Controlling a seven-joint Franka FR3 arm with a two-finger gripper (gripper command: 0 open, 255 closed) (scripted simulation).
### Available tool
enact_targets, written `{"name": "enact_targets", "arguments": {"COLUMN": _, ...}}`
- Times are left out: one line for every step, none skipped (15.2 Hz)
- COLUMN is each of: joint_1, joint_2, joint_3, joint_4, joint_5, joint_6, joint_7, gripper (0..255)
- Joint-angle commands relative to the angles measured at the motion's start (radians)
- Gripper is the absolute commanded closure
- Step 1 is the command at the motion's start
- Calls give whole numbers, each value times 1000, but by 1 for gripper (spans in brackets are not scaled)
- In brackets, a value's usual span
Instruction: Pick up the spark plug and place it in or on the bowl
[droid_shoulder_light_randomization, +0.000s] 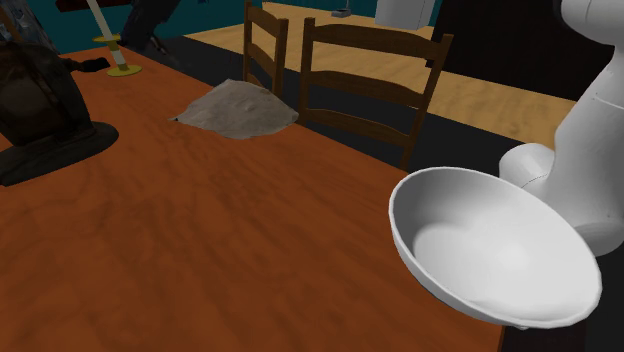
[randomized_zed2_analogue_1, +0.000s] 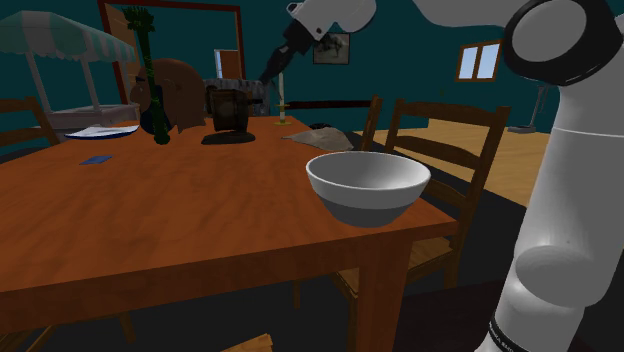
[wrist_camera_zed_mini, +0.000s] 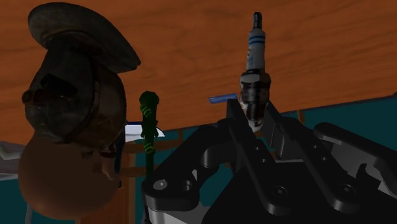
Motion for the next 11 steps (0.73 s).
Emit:
{"name": "enact_targets", "arguments": {"joint_1": 6, "joint_2": -76, "joint_3": 6, "joint_4": -87, "joint_5": -3, "joint_6": 15, "joint_7": 5, "gripper": 255}}
{"name": "enact_targets", "arguments": {"joint_1": 10, "joint_2": -117, "joint_3": 10, "joint_4": -131, "joint_5": -5, "joint_6": 23, "joint_7": 9, "gripper": 255}}
{"name": "enact_targets", "arguments": {"joint_1": 12, "joint_2": -156, "joint_3": 15, "joint_4": -174, "joint_5": -7, "joint_6": 29, "joint_7": 15, "gripper": 255}}
{"name": "enact_targets", "arguments": {"joint_1": 15, "joint_2": -195, "joint_3": 20, "joint_4": -215, "joint_5": -9, "joint_6": 35, "joint_7": 21, "gripper": 255}}
{"name": "enact_targets", "arguments": {"joint_1": 17, "joint_2": -234, "joint_3": 25, "joint_4": -253, "joint_5": -10, "joint_6": 39, "joint_7": 28, "gripper": 255}}
{"name": "enact_targets", "arguments": {"joint_1": 19, "joint_2": -271, "joint_3": 31, "joint_4": -290, "joint_5": -12, "joint_6": 42, "joint_7": 35, "gripper": 255}}
{"name": "enact_targets", "arguments": {"joint_1": 21, "joint_2": -309, "joint_3": 36, "joint_4": -326, "joint_5": -13, "joint_6": 44, "joint_7": 43, "gripper": 255}}
{"name": "enact_targets", "arguments": {"joint_1": 23, "joint_2": -346, "joint_3": 42, "joint_4": -359, "joint_5": -15, "joint_6": 45, "joint_7": 52, "gripper": 255}}
{"name": "enact_targets", "arguments": {"joint_1": 24, "joint_2": -382, "joint_3": 48, "joint_4": -392, "joint_5": -16, "joint_6": 45, "joint_7": 61, "gripper": 255}}
{"name": "enact_targets", "arguments": {"joint_1": 26, "joint_2": -419, "joint_3": 54, "joint_4": -422, "joint_5": -17, "joint_6": 44, "joint_7": 71, "gripper": 255}}
{"name": "enact_targets", "arguments": {"joint_1": 27, "joint_2": -455, "joint_3": 61, "joint_4": -452, "joint_5": -17, "joint_6": 42, "joint_7": 81, "gripper": 255}}
